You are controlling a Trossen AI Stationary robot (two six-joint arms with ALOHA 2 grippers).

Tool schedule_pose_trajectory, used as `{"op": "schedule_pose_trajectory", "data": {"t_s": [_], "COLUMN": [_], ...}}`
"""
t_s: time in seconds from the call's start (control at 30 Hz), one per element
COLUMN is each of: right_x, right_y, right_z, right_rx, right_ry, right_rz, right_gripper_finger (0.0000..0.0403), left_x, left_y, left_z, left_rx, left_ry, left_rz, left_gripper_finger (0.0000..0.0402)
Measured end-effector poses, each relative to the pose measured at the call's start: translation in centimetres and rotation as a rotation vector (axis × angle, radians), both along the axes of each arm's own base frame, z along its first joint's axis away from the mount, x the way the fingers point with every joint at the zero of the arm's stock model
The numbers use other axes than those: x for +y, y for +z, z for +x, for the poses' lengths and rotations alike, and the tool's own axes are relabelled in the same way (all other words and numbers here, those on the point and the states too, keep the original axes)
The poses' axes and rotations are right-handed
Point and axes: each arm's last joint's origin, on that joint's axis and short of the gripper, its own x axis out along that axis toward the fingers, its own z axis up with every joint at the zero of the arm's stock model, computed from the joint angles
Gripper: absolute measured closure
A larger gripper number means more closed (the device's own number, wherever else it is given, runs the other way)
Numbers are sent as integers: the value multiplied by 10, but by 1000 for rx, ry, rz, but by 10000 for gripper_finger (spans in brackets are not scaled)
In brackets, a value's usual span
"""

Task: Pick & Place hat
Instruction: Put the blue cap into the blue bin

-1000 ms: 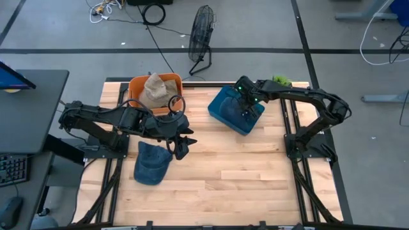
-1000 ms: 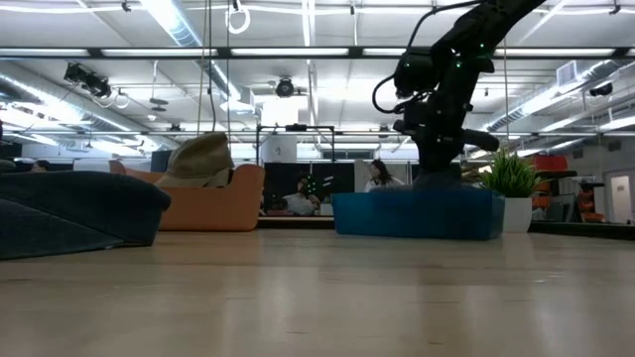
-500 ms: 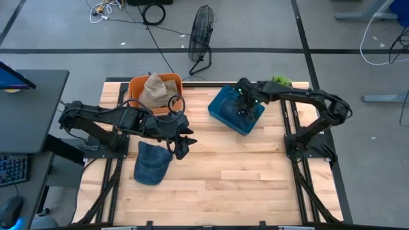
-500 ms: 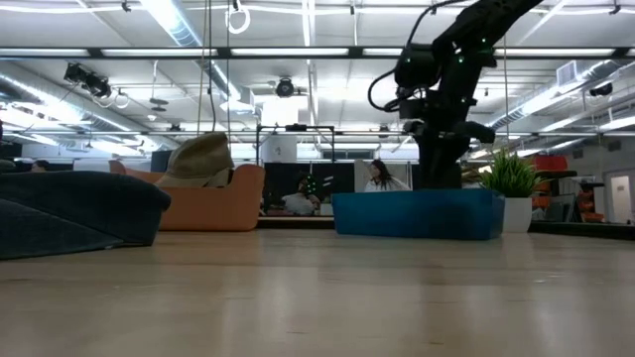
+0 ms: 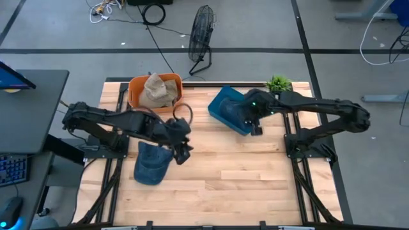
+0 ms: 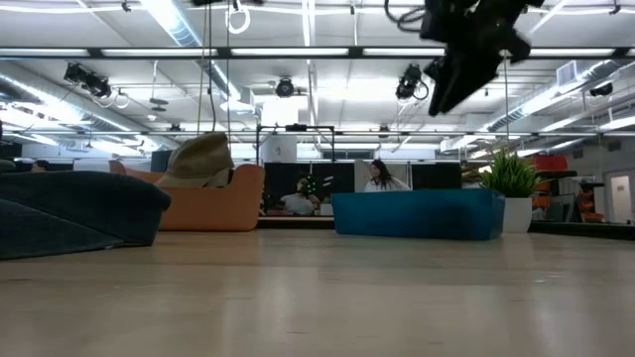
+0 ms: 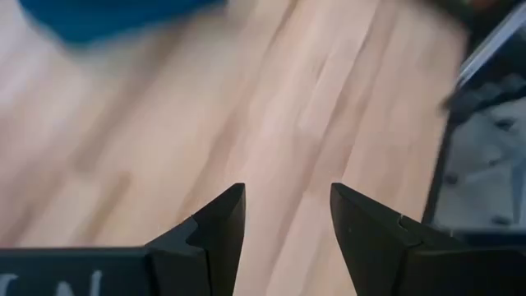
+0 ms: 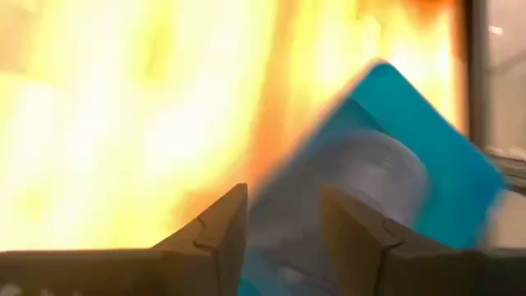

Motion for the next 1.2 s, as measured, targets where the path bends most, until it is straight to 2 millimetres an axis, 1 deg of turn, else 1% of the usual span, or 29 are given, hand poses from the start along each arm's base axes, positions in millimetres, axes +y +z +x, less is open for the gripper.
{"op": "schedule_pose_trajectory", "data": {"t_s": [0.07, 0.2, 0.3, 0.37, 0.57, 0.63, 0.7, 0.77, 0.9, 1.1, 1.2], "right_x": [11, 31, 43, 48, 59, 63, 66, 70, 73, 74, 74], "right_y": [5, 10, 10, 9, 7, 7, 6, 6, 6, 7, 7], "right_z": [-1, 1, 3, 4, 8, 8, 8, 8, 8, 9, 9], "right_rx": [-43, -78, -86, -79, -73, -73, -71, -71, -73, -81, -81], "right_ry": [-9, 31, 63, 54, 41, 43, 47, 58, 70, 55, 50], "right_rz": [60, 93, 101, 95, 84, 93, 101, 104, 111, 123, 127], "right_gripper_finger": [250, 250, 249, 243, 206, 195, 187, 181, 179, 179, 179], "left_x": [-2, -7, -7, -8, -13, -13, -12, -10, -7, -6, -6], "left_y": [-13, -37, -49, -52, -66, -77, -93, -110, -134, -166, -180], "left_z": [2, -3, -9, -9, -3, -3, -7, -12, -24, -31, -31], "left_rx": [105, 376, 535, 585, 644, 677, 716, 761, 848, 844, 808], "left_ry": [12, -74, -63, -45, -7, 31, 84, 121, 149, 173, 181], "left_rz": [-28, -44, -46, -71, -87, -93, -97, -92, -68, -112, -142], "left_gripper_finger": [224, 229, 221, 211, 170, 159, 154, 153, 160, 169, 170]}}
